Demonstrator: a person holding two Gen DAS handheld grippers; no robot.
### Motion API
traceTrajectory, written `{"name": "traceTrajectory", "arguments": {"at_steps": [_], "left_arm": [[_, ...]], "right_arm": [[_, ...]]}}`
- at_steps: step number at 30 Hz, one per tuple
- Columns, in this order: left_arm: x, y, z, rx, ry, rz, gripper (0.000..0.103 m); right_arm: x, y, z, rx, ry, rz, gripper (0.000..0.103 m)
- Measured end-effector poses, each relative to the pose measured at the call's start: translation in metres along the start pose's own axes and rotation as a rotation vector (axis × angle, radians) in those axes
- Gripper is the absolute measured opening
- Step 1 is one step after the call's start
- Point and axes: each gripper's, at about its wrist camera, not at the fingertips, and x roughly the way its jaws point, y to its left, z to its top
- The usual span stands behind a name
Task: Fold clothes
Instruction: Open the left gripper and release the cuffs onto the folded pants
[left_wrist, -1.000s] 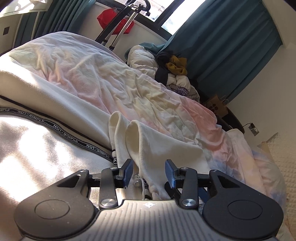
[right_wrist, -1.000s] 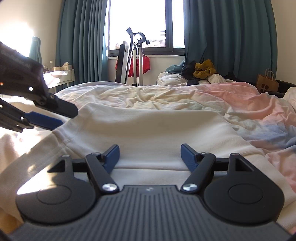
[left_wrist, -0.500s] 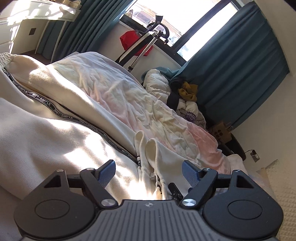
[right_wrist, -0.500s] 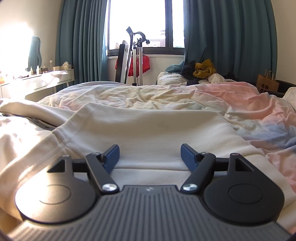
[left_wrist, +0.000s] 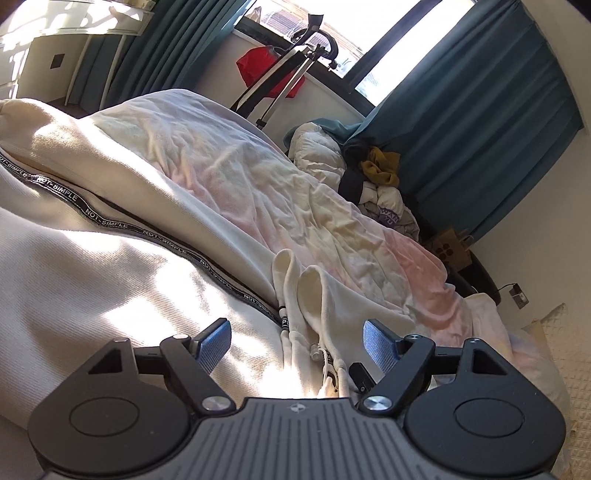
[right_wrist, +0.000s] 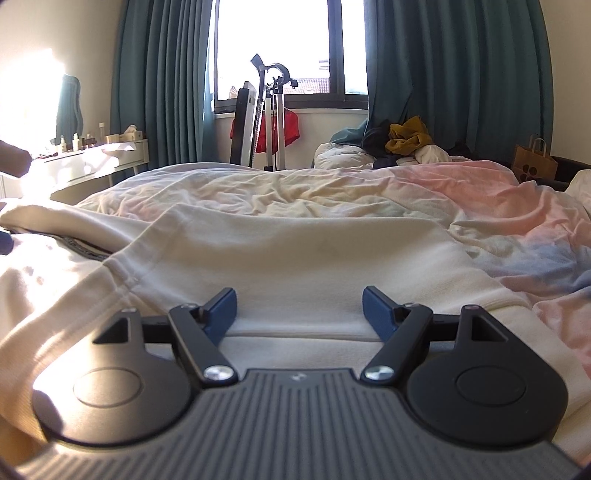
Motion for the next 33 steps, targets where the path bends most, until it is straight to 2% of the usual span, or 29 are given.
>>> {"name": "traceTrajectory", "arguments": {"at_steps": [5, 10, 14, 16, 20, 25, 28, 31, 33], "left_arm": [[0.008, 0.001, -0.002, 0.010, -0.003, -0.012, 0.081], [0.010, 0.001, 0.001, -0.004, -0.031, -0.033, 0.081], [0.008, 0.005, 0.004, -0.019, -0.056, -0.045, 0.081], [0.009, 0.007, 0.005, -0.029, -0.060, -0.052, 0.081], [0.017, 0.006, 0.008, -0.022, -0.049, -0.070, 0.080], [0.049, -0.015, 0.020, 0.075, 0.028, -0.086, 0.078], [0.076, -0.036, 0.022, 0.170, 0.079, -0.112, 0.077], [0.105, -0.049, 0.017, 0.244, 0.133, -0.102, 0.075], [0.124, -0.048, 0.011, 0.250, 0.180, -0.083, 0.071]], "right_arm": [[0.001, 0.000, 0.002, 0.000, 0.003, -0.001, 0.077], [-0.010, -0.004, 0.017, 0.032, 0.065, 0.022, 0.077], [-0.035, -0.006, 0.031, 0.160, 0.037, 0.096, 0.077], [-0.048, 0.007, 0.036, 0.114, 0.068, 0.116, 0.077], [-0.070, 0.040, 0.033, 0.035, 0.117, 0.240, 0.077], [-0.070, 0.059, 0.029, -0.037, 0.172, 0.244, 0.077], [-0.074, 0.058, 0.030, -0.050, 0.177, 0.225, 0.077], [-0.071, 0.056, 0.028, -0.036, 0.203, 0.241, 0.077], [-0.069, 0.054, 0.026, -0.027, 0.221, 0.251, 0.076]]}}
